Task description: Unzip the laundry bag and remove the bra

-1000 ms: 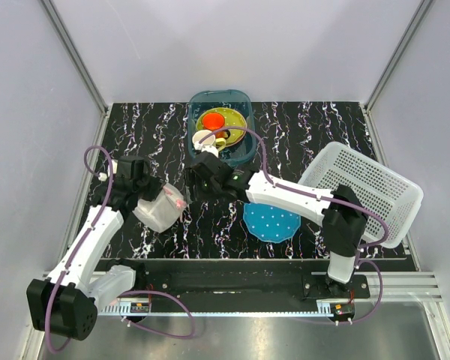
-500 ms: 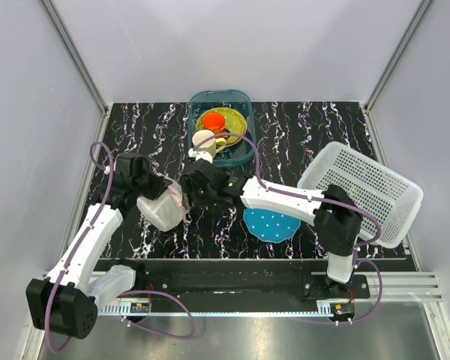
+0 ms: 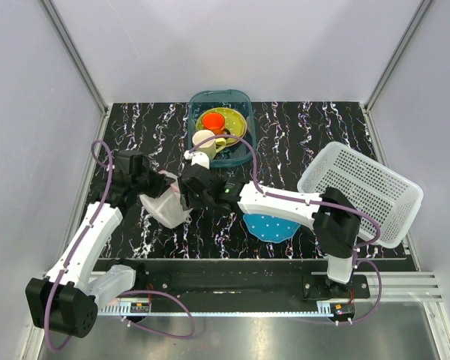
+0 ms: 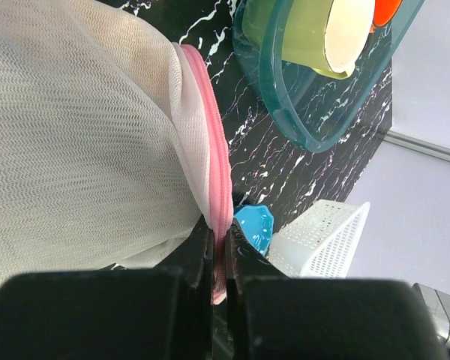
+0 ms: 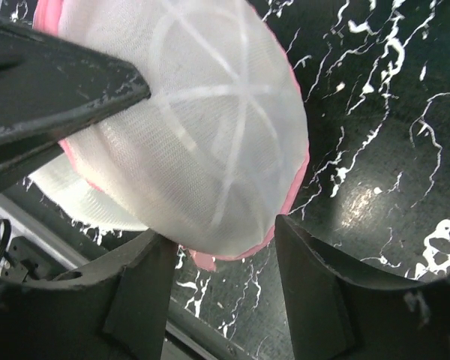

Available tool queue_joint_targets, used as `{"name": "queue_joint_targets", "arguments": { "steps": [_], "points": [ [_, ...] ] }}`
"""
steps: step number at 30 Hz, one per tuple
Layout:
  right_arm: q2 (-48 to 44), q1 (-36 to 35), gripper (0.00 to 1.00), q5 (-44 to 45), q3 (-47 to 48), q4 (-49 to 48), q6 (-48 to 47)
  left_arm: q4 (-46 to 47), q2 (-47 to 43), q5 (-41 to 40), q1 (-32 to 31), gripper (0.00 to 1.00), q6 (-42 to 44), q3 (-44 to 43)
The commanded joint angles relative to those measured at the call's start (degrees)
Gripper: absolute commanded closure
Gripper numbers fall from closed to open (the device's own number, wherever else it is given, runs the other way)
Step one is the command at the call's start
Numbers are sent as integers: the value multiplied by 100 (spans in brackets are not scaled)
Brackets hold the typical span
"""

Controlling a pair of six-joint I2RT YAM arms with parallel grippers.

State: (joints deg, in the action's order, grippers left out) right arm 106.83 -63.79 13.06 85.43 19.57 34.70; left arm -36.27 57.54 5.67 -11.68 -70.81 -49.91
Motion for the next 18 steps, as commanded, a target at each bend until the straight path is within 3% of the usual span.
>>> {"name": "queue_joint_targets", "arguments": {
  "steps": [1, 6, 7, 11, 13, 14, 17, 18],
  "points": [
    [136, -11, 43, 671, 70, -235, -235, 191, -120, 66, -18, 100, -214, -2],
    [128, 24, 67, 779, -279, -838, -1076, 129, -120, 162, -9, 100, -188, 78],
    [84, 24, 77, 716, -368, -1006, -1271, 138, -120, 232, -9, 100, -188, 104],
    [-214, 24, 100, 452, -921, -1614, -2211, 120, -146, 434, -1, 100, 22, 245],
    [-302, 25, 100, 338, -1028, -1737, -2660, 164, -225, 679, 60, 98, 329, 359],
    [-372, 24, 100, 198, -1089, -1746, -2931, 173, -269, 803, 174, 92, 435, 403],
    [-504, 24, 100, 214, -1238, -1781, -3353, 182, -401, 1426, 551, 55, 866, 526],
    [-540, 24, 100, 284, -1291, -1808, -3443, 104, -419, 1593, 649, 27, 980, 526]
  ]
}}
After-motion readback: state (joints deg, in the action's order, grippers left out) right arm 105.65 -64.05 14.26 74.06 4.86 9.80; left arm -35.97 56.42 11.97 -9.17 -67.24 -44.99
